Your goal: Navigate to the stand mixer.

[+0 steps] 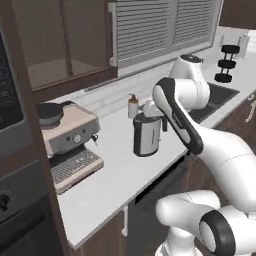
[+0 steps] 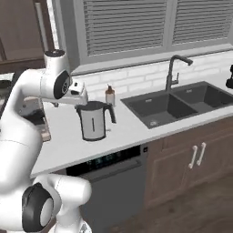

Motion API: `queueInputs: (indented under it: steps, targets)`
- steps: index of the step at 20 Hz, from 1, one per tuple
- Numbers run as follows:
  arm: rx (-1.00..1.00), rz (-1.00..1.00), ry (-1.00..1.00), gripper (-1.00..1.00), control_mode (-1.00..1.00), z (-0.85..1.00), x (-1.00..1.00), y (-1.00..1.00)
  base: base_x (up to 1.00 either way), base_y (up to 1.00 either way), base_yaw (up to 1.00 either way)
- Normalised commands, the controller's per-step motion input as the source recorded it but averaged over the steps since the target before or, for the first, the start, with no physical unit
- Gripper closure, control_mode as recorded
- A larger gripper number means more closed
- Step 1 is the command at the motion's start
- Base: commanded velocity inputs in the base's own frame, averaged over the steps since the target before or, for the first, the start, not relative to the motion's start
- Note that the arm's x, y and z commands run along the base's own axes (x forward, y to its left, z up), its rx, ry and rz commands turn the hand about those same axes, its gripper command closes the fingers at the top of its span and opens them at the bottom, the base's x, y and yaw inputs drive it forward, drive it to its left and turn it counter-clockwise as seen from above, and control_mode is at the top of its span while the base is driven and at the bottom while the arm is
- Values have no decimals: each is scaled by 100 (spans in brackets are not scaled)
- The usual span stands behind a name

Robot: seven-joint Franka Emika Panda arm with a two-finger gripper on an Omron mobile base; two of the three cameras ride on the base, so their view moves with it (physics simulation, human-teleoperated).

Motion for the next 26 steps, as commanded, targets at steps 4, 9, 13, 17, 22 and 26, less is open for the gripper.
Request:
queueInputs:
  steps: [4, 9, 13, 17, 22, 26]
  targets:
    - [0, 0, 0, -100, 100, 0, 0, 0, -13, 0, -92]
    - [0, 0, 0, -100, 100, 0, 0, 0, -1, 0, -95]
    - [0, 0, 0, -100, 100, 0, 0, 0, 0, 0, -94]
    - [0, 0, 0, -100, 100, 0, 0, 0, 0, 0, -90]
    - [0, 0, 0, -100, 100, 0, 0, 0, 0, -6, -82]
    - [0, 0, 0, -100, 100, 0, 0, 0, 0, -25, -78]
